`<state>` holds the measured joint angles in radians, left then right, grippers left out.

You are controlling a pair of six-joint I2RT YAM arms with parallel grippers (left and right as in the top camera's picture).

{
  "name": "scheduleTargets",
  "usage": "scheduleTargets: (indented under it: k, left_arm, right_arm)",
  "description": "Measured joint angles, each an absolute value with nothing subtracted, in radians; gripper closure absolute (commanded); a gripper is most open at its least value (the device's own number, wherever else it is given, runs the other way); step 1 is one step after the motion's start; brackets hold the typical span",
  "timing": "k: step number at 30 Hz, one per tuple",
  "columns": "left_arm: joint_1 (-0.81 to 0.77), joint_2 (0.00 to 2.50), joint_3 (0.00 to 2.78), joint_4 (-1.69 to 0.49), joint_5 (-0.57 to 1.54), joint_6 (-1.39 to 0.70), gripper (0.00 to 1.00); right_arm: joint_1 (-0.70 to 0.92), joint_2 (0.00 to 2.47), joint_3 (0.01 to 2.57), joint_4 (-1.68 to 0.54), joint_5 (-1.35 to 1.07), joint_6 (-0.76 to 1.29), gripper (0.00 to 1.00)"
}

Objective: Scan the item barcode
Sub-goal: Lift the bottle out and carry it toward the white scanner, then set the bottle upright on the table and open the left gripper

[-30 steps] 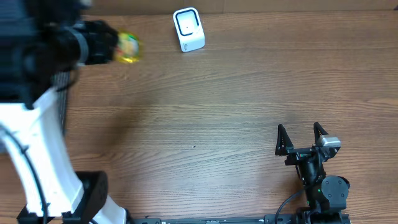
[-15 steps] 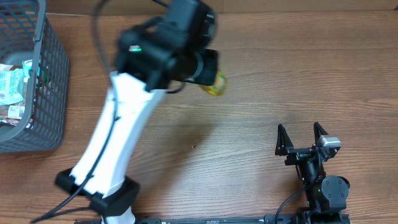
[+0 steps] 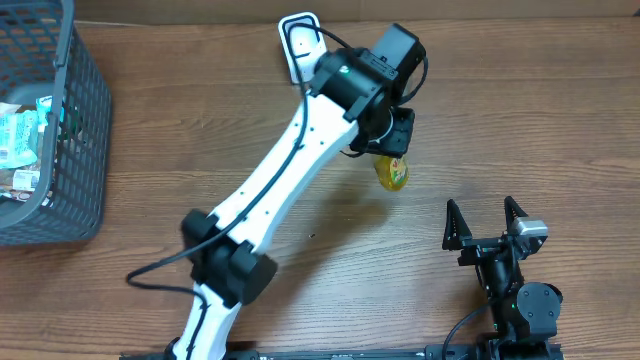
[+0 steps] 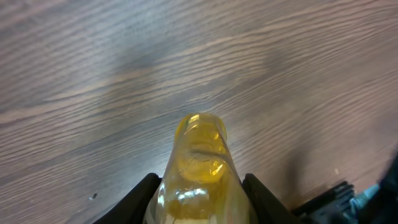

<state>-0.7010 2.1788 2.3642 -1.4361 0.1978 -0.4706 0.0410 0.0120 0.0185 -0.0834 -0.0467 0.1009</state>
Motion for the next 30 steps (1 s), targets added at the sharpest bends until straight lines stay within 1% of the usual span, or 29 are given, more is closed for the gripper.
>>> scheduleTargets:
  k: [7,12,19,23,30]
  left_arm:
    - [-0.706,2.262,2.362,-1.399,0.175,-0.508,0.96]
    - [-0.738,2.27,2.362,-1.389,0.056,-0.587,0.96]
    - [-0.832,2.27,2.323,-1.357,-0.094,-0.73,0.96]
    - [-0.863,2.27,2.286,-1.324,-0.117,-0.785,0.96]
    - [-0.862,2.27,2.206,-1.247,-0.138,-0.84,0.96]
  right_arm:
    - [0.041,0.012,0.019,-0.083,-0.047,0.101,0.0]
    - [0.041,0.012,0.019,-0.083,-0.047,0.101,0.0]
    - [0.041,0.012,0.019,-0.083,-0.047,0.101,0.0]
    - [0.041,0.012,0.019,-0.083,-0.046,0.101,0.0]
    - [0.041,0.012,0.019,-0.083,-0.047,0.101,0.0]
